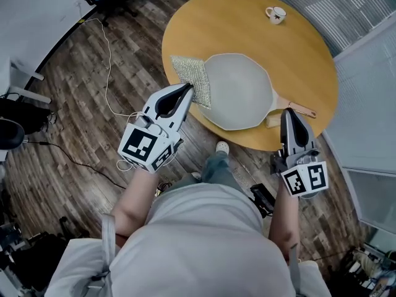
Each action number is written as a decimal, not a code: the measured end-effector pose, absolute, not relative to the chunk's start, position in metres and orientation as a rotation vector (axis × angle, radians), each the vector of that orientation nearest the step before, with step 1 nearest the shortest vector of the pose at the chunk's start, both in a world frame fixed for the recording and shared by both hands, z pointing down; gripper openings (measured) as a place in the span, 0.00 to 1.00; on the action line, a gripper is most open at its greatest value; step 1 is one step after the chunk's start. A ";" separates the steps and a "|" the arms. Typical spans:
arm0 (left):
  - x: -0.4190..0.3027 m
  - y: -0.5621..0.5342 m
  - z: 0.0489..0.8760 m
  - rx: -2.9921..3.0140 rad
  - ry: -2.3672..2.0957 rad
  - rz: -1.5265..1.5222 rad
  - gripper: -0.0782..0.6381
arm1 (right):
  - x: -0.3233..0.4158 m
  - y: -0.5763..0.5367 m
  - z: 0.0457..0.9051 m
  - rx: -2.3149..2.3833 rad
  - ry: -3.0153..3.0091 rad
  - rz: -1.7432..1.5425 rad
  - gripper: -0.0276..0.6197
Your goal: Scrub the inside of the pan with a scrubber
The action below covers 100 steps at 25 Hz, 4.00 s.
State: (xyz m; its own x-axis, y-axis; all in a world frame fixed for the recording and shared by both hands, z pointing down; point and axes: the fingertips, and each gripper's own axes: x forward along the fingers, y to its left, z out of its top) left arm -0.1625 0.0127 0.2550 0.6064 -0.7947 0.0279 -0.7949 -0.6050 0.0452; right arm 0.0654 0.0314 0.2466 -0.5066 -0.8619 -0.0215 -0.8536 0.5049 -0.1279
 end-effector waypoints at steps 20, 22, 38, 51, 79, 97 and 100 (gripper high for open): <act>-0.116 -0.110 0.276 2.649 -1.522 0.052 0.13 | 0.108 -0.130 0.263 -1.329 2.743 -0.196 0.08; -0.115 -0.110 0.278 2.646 -1.534 0.059 0.13 | 0.108 -0.133 0.265 -1.313 2.749 -0.202 0.07; -0.104 -0.112 0.273 2.646 -1.566 0.120 0.13 | 0.125 -0.146 0.269 -1.256 2.773 -0.237 0.07; -0.105 -0.152 0.276 2.731 -1.378 0.134 0.13 | 0.131 -0.157 0.261 -1.452 2.689 -0.238 0.08; -0.077 -0.141 0.307 2.723 -1.269 0.156 0.13 | 0.149 -0.125 0.346 -1.220 3.176 -0.331 0.08; -0.062 -0.130 0.323 2.724 -1.216 0.214 0.13 | 0.164 -0.101 0.432 -0.952 3.609 -0.418 0.17; -0.061 -0.129 0.323 2.722 -1.214 0.215 0.13 | 0.164 -0.099 0.443 -0.881 3.722 -0.376 0.29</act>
